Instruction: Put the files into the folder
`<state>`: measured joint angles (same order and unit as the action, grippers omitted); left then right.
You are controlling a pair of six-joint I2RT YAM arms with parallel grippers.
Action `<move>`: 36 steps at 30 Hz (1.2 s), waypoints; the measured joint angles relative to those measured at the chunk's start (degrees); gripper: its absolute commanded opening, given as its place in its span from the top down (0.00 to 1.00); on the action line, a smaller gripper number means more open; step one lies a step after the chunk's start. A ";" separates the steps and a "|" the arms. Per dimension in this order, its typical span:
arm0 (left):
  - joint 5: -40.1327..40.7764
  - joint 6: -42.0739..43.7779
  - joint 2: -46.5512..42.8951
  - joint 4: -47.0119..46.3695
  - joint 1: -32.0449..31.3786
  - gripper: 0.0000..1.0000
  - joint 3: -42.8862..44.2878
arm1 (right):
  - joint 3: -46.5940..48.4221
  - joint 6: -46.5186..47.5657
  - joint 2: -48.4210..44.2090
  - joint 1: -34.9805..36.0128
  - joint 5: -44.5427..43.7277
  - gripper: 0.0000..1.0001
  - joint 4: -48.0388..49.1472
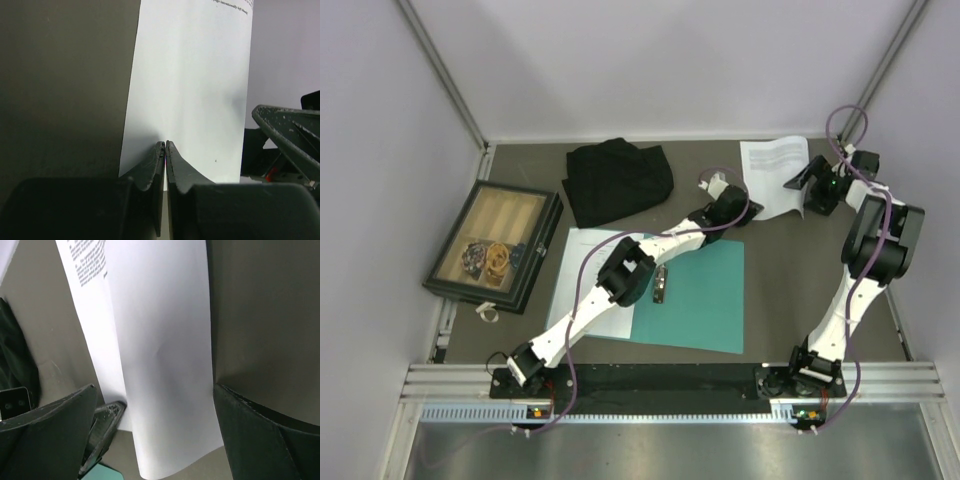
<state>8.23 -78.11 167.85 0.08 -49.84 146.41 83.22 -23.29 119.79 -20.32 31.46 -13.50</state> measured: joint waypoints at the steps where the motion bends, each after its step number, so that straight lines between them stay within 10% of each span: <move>1: -0.28 -0.02 0.00 -0.02 0.07 0.90 -0.02 | 0.98 0.02 0.61 0.00 0.02 0.01 -0.07; 21: -3.58 -0.59 0.00 -0.50 1.01 0.89 -0.37 | 11.26 1.18 7.39 1.53 1.97 0.01 -2.82; 36: -9.51 -1.42 -0.90 -2.91 2.27 0.89 -3.30 | -9.66 -5.33 -4.55 2.47 7.98 0.01 3.69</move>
<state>-1.28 -79.53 166.95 -2.83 -47.57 143.11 73.56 -28.62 115.24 -17.85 39.44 -9.80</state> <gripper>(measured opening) 0.105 0.987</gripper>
